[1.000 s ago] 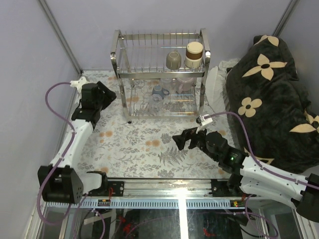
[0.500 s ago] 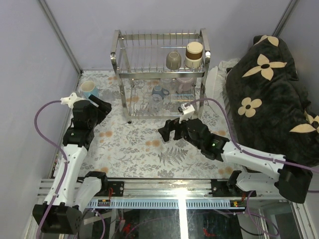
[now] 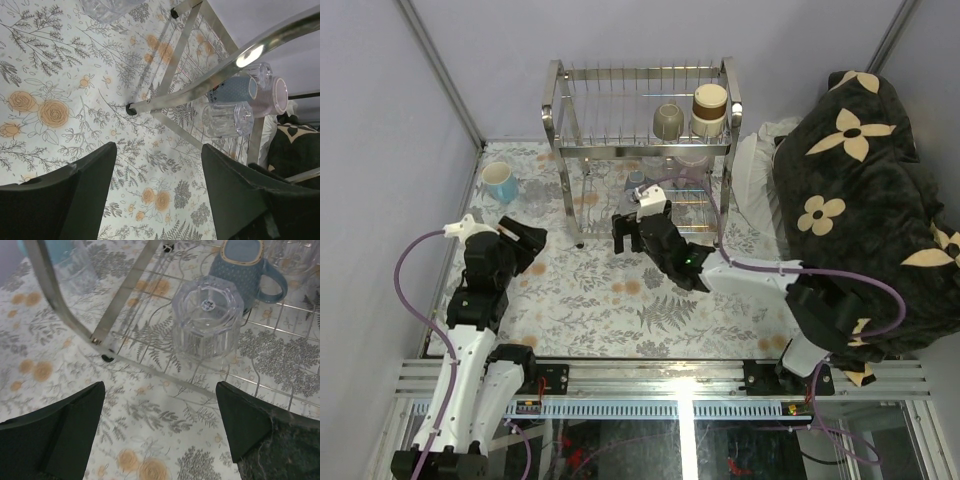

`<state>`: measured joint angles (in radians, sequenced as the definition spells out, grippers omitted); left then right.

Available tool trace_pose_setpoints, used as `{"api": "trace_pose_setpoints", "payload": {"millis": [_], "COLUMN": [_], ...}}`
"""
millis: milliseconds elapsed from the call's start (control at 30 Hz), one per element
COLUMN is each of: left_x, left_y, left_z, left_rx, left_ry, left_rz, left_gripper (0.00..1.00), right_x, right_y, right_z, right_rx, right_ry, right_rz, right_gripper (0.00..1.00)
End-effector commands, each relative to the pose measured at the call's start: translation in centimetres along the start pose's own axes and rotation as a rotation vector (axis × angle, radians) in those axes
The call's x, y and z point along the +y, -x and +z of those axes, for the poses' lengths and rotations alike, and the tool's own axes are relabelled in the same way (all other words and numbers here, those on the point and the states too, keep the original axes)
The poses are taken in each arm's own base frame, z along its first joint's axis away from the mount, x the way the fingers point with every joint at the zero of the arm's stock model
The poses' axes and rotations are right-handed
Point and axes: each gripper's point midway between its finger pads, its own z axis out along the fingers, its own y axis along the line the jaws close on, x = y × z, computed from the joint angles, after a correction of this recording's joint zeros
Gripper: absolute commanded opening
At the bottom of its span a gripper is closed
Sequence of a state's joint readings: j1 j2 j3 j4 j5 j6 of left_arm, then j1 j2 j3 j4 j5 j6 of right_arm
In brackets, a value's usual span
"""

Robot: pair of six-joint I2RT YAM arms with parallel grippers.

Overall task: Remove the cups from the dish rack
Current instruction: Unload the cup from the dish rack.

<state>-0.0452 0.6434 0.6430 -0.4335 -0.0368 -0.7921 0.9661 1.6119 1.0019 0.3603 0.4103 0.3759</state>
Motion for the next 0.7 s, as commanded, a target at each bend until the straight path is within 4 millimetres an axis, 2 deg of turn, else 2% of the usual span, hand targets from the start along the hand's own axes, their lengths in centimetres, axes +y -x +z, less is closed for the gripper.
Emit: {"api": "trace_pose_setpoints", "payload": {"millis": [0,200,433,667], "left_x": [-0.2,0.0,-0.1,-0.3], "left_y": [-1.0,-1.9,-2.2,-2.3], "left_z": [-0.2,0.0,-0.1,0.0], "left_rx": [0.032,0.062,0.072,0.083], "left_ry": [-0.040,-0.055,-0.067,-0.074], "left_rz": [0.010,0.013,0.016,0.017], "left_gripper": [0.68,0.68,0.68,0.68], "right_x": [-1.0,-1.8,-3.0,-4.3], "right_y": [3.5,3.2,4.0,3.8], "right_z": [2.8,6.0,7.7,9.5], "right_rx": [-0.156,-0.166,-0.189,-0.174], "right_ry": [-0.138,-0.259,-0.356,-0.405], "right_rz": [-0.008,-0.072,-0.096,-0.101], "right_gripper": [1.00,0.99,0.99,0.99]}}
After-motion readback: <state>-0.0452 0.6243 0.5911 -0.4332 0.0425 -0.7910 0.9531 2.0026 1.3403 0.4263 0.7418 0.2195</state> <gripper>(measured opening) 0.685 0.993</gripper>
